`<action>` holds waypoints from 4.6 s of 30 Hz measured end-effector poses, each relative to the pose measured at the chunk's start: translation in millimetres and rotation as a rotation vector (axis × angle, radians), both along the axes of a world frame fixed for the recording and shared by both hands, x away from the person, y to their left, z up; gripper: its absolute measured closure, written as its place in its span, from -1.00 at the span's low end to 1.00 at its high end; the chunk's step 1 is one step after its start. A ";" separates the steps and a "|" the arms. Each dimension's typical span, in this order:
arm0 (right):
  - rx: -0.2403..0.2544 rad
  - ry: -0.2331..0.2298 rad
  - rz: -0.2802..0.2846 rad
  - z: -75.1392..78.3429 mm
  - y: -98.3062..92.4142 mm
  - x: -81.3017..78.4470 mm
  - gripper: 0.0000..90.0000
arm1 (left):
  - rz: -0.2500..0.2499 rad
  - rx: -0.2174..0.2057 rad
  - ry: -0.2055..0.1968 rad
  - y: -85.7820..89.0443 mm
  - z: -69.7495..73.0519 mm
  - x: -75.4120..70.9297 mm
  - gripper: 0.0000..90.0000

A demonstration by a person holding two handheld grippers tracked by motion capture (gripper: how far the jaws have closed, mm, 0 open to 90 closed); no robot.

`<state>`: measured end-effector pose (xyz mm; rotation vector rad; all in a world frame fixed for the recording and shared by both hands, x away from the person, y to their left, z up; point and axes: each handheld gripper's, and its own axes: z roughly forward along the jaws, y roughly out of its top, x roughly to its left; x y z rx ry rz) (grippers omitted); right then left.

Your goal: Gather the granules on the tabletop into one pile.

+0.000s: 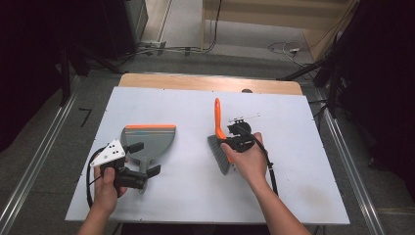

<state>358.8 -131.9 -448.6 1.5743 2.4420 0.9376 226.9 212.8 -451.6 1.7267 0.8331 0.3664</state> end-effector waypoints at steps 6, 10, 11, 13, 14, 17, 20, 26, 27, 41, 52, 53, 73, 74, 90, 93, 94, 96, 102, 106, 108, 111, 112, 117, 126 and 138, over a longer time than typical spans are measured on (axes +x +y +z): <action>0.001 -0.003 -0.019 -1.2 -7.0 0.4 0.53 | 0.001 0.001 -0.002 0.3 0.7 -0.3 -1.00; 0.004 -0.005 -0.032 -1.7 -10.2 1.2 0.52 | 0.002 -0.001 -0.003 0.5 1.0 -0.4 -1.00; 0.004 -0.004 -0.034 -1.6 -10.7 1.3 0.52 | 0.003 -0.001 -0.003 0.7 1.0 -0.5 -1.00; 0.003 -0.005 -0.036 -1.5 -11.7 1.2 0.53 | 0.002 -0.002 -0.003 0.8 1.2 -0.5 -1.00; 0.006 -0.005 -0.038 -1.4 -11.9 1.1 0.53 | 0.002 -0.002 -0.003 0.9 1.3 -0.5 -1.00; 0.030 -0.009 -0.026 0.6 -12.9 0.3 0.53 | 0.003 -0.003 -0.004 1.0 1.3 -0.4 -1.00; 0.062 -0.035 0.004 5.1 -14.3 -1.5 0.53 | 0.004 -0.006 -0.003 1.3 1.1 -0.3 -1.00; 0.055 -0.076 0.144 26.7 -22.8 -3.5 0.53 | 0.003 -0.003 -0.003 1.3 0.8 -0.2 -1.00; 0.046 -0.085 0.182 30.6 -24.4 -4.3 0.53 | 0.003 -0.003 -0.003 1.1 0.7 -0.1 -1.00; -0.091 -0.068 0.737 19.6 -36.8 -46.9 0.53 | 0.002 -0.001 0.001 -1.3 1.1 0.0 -1.00; -0.111 -0.152 0.767 1.9 -35.8 -21.0 0.52 | 0.002 0.001 0.006 -0.3 -0.7 0.7 -1.00; -0.113 -0.162 0.782 1.7 -35.1 -18.5 0.52 | 0.003 0.000 0.006 -0.2 -1.0 0.8 -1.00; -0.125 -0.229 0.779 2.3 -27.8 16.3 0.52 | 0.007 0.001 0.007 0.7 -0.7 0.8 -1.00; -0.123 -0.229 0.775 2.2 -27.8 17.6 0.52 | 0.008 0.002 0.007 0.8 -0.7 0.8 -1.00; -0.124 -0.266 0.687 9.3 -27.5 20.7 0.52 | 0.007 -0.005 0.005 1.7 -0.7 1.1 -1.00; -0.094 -0.270 0.656 17.4 -23.4 14.9 0.52 | 0.006 0.001 0.006 1.5 -0.9 1.4 -1.00; -0.082 -0.269 0.637 20.3 -20.6 12.7 0.52 | 0.006 0.002 0.007 1.2 -0.9 1.4 -1.00; -0.052 -0.254 0.584 24.7 -12.4 9.2 0.52 | 0.005 0.004 0.005 0.5 -0.9 1.6 -1.00; -0.022 -0.163 0.402 14.8 24.3 6.9 0.52 | 0.002 0.002 0.004 0.4 -0.3 0.9 -1.00; -0.021 -0.080 0.305 0.2 33.6 15.9 0.52 | 0.005 -0.006 0.003 2.2 -0.6 0.9 -1.00; -0.026 -0.063 0.236 0.2 28.4 19.1 0.52 | 0.005 -0.005 0.004 2.7 -0.9 1.1 -1.00; -0.077 -0.082 0.166 5.1 14.1 18.7 0.52 | 0.003 0.000 0.004 3.2 -1.0 1.9 -1.00; -0.072 -0.082 0.167 7.4 8.9 17.4 0.52 | 0.003 -0.002 0.005 3.1 -1.0 2.2 -1.00; 0.017 -0.119 0.267 21.2 -12.5 5.2 0.52 | 0.004 0.002 0.005 0.5 -0.5 1.6 -1.00; 0.085 -0.029 0.600 11.1 -18.7 -32.9 0.52 | 0.000 0.006 0.010 -2.4 -1.3 1.6 -1.00; -0.057 -0.226 0.515 8.1 -20.1 4.1 0.53 | -0.001 0.005 0.012 -1.4 -2.3 2.8 -1.00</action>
